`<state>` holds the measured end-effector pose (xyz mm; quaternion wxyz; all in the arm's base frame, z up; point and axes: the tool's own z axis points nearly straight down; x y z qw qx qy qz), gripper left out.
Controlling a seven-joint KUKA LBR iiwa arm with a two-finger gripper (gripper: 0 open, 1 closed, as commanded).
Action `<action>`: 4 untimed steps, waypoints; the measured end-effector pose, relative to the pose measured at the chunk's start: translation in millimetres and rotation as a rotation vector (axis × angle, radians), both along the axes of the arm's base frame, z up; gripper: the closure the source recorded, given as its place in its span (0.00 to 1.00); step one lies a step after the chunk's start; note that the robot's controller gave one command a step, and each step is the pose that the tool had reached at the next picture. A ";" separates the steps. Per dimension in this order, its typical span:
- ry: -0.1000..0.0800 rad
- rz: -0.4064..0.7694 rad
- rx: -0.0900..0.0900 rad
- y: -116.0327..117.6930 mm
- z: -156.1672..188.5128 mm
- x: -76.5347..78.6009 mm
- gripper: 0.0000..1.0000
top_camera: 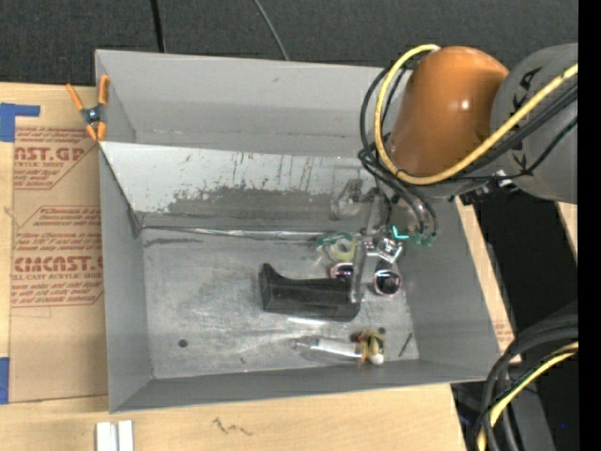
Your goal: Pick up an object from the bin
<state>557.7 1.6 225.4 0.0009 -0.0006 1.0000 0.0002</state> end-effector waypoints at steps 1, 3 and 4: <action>-0.007 0.031 -0.001 -5.2 -49.4 -0.5 0.00; -0.010 -0.045 0.001 10.3 -153.5 1.0 1.00; 0.005 -0.066 0.000 0.9 -44.1 11.6 1.00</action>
Offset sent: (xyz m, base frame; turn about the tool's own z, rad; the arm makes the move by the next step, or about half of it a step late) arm -0.0020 0.0095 -0.1554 0.0446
